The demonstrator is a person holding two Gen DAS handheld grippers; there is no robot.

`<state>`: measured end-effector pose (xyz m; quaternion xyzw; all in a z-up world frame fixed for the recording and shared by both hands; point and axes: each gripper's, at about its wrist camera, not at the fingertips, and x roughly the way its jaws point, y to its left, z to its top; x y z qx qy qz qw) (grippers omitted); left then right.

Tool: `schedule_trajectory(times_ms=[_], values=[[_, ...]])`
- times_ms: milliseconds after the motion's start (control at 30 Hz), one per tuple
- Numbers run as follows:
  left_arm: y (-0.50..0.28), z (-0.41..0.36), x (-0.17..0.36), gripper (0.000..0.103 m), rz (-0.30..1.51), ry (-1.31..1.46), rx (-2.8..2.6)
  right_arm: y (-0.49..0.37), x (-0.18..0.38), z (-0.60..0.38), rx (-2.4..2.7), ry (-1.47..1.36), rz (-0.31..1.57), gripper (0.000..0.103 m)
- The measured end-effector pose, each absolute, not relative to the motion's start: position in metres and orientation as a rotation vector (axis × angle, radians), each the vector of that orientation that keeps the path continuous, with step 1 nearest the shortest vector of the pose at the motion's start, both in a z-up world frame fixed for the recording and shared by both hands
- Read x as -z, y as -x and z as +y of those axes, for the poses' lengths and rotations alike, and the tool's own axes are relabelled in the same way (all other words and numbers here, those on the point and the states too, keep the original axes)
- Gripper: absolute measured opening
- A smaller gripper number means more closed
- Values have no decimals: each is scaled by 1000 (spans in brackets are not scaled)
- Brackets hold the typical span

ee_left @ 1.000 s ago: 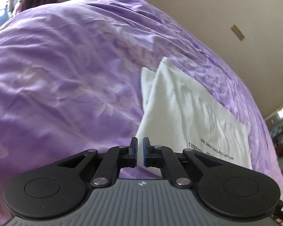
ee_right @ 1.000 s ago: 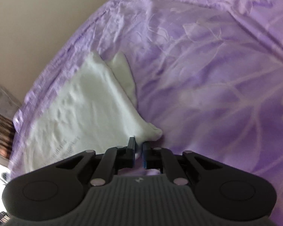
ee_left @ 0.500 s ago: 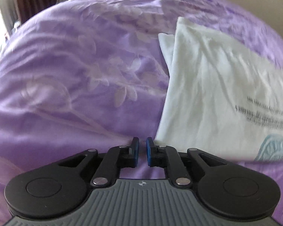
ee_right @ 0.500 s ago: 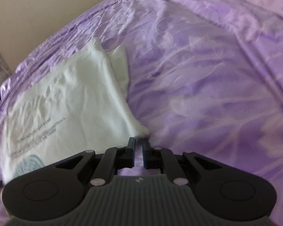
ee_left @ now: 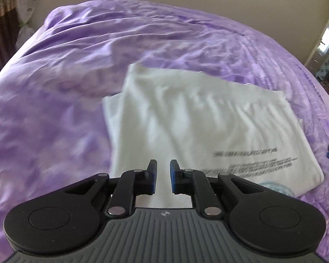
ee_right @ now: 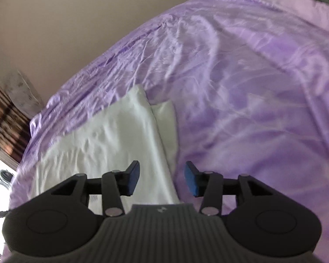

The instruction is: Fold small clothes

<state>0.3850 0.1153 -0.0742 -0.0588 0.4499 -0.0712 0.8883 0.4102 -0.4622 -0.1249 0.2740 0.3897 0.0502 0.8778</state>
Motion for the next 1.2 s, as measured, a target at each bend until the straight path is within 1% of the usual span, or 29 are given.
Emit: schedule_trajectory(times_ms=[67, 100, 133, 167, 200, 233, 267, 300, 433, 467, 500, 533, 567, 600, 700, 767, 867, 1067, 1200], values=[[-399, 99, 78, 13, 923, 95, 150, -427, 131, -462, -120, -599, 808, 43], [-404, 93, 81, 18, 914, 79, 165, -437, 135, -462, -122, -604, 810, 43], [-409, 85, 83, 28, 893, 50, 179, -445, 138, -462, -121, -607, 812, 44], [-413, 77, 84, 33, 873, 25, 192, -453, 142, -461, -122, -609, 817, 46], [-419, 68, 86, 38, 860, -9, 198, -461, 146, -461, -125, -613, 824, 52], [-423, 62, 87, 38, 860, -29, 201, -468, 150, -462, -129, -621, 825, 55], [-428, 57, 89, 38, 865, -37, 212, -475, 155, -465, -136, -636, 824, 63], [-435, 52, 91, 38, 879, -37, 234, -481, 160, -466, -142, -653, 824, 66], [-452, 39, 102, 38, 898, -33, 264, -503, 186, -466, -170, -704, 850, 66], [-454, 38, 104, 38, 898, -37, 266, -507, 192, -466, -182, -712, 853, 63], [-456, 37, 107, 38, 900, -39, 273, -510, 196, -464, -191, -718, 853, 55], [-458, 36, 109, 38, 901, -38, 278, -513, 200, -463, -200, -725, 849, 49], [-459, 36, 110, 38, 903, -35, 281, -516, 204, -462, -210, -732, 849, 39], [-460, 37, 112, 38, 905, -34, 284, -519, 207, -461, -209, -734, 850, 25], [-458, 41, 113, 38, 905, -41, 276, -521, 211, -463, -219, -747, 844, 9], [-455, 47, 112, 38, 904, -47, 270, -517, 204, -462, -227, -722, 824, 5], [-449, 60, 107, 38, 902, -54, 246, -514, 178, -452, -226, -636, 805, 4], [-430, 98, 90, 38, 884, -20, 199, -511, 98, -402, -248, -468, 797, 3], [-418, 124, 79, 38, 885, 1, 193, -516, 52, -349, -280, -429, 808, 3]])
